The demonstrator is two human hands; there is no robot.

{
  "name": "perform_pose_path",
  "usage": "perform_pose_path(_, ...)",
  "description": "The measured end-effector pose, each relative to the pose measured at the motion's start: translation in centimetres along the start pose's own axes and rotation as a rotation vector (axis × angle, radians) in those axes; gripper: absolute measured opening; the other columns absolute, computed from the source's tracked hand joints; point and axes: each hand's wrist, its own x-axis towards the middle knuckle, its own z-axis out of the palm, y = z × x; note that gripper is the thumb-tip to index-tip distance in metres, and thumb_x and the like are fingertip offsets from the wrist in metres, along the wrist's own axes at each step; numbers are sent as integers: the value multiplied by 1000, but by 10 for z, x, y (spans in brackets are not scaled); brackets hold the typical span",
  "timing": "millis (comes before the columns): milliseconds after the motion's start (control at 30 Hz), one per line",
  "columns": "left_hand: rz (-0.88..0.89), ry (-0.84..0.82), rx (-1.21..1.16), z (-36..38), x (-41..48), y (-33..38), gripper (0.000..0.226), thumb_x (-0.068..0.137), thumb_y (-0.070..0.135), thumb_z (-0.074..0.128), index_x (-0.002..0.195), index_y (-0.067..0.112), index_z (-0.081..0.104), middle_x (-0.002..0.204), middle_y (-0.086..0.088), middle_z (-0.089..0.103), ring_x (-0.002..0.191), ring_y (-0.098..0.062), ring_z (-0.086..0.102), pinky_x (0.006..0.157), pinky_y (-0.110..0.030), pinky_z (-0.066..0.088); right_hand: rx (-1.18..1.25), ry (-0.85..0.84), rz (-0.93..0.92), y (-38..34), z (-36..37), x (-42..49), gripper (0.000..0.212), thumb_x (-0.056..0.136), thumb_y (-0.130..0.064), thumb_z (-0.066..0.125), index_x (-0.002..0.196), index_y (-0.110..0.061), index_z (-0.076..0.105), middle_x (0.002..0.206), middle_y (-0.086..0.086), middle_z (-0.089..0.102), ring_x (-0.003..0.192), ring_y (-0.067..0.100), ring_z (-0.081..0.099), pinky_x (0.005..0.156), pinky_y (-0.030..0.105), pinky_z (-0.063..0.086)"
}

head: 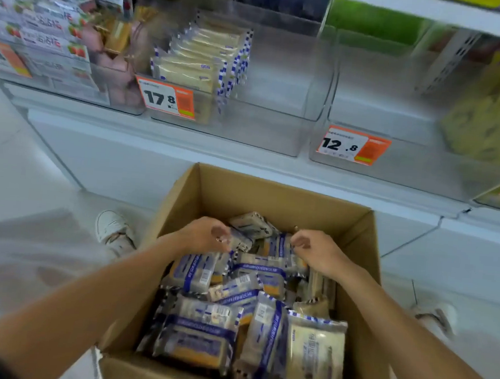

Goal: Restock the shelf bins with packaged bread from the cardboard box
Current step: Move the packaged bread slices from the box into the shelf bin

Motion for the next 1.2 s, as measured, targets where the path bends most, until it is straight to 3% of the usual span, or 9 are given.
perform_pose_path(133,-88,-252,-1,38,0,-30,81,75,37,84,145,24,45,156,-1,33,143,-24,33,112,-39,33,67,-13,50,29,16,9,21,96,-16,60,115,-19,67,114,-3,65,104,10,59,88,23,44)
perform_pose_path(267,29,-183,99,49,-1,-45,85,73,20,86,145,26,42,164,5,9,151,-13,3,117,-33,20,120,-6,46,29,27,16,21,97,-17,56,115,-21,66,114,-5,64,104,10,58,85,24,43)
perform_pose_path(467,33,51,-315,12,-14,4,68,76,-13,67,127,29,52,136,4,49,127,-16,49,88,-21,46,207,-35,25,5,29,10,26,96,-30,58,122,-31,58,120,-9,59,115,11,56,88,27,46)
perform_pose_path(633,-92,-205,-1050,-25,-38,40,53,88,0,42,133,24,55,133,-6,63,119,-30,62,89,-49,52,502,-83,54,-38,17,-3,101,76,-64,69,155,-33,12,137,-15,50,126,12,46,110,43,35)
perform_pose_path(833,-180,-161,-1144,-15,-50,35,56,89,61,50,128,21,63,124,-12,68,117,-33,62,89,-50,52,780,-199,42,-59,17,-11,28,92,-25,65,117,-15,63,108,4,74,101,19,70,94,41,54)
perform_pose_path(933,-219,38,-991,-9,-46,30,45,102,44,41,124,14,66,115,-12,72,105,-24,68,76,-34,56,836,-166,42,-57,17,-12,23,93,-20,64,115,-15,63,108,5,74,96,17,71,77,30,58)
perform_pose_path(1000,-210,78,-962,-8,-41,23,43,104,42,39,127,12,61,112,-10,73,105,-24,69,87,-35,55,806,-100,37,-53,18,-9,23,92,-21,66,114,-14,64,106,5,74,94,17,72,72,29,58)
perform_pose_path(1067,-177,-5,-901,-9,-38,22,36,102,44,42,123,19,59,113,-8,72,106,-24,68,94,-39,53,858,-33,43,-50,19,-5,24,91,-21,67,113,-12,65,108,7,73,95,20,72,74,31,60)
perform_pose_path(1200,-150,61,-1150,-1,-27,29,27,95,17,61,120,6,60,112,-12,72,94,-19,73,74,-29,60,1085,-122,103,-46,15,1,43,86,-27,71,125,-14,54,118,8,69,105,22,69,88,38,57)
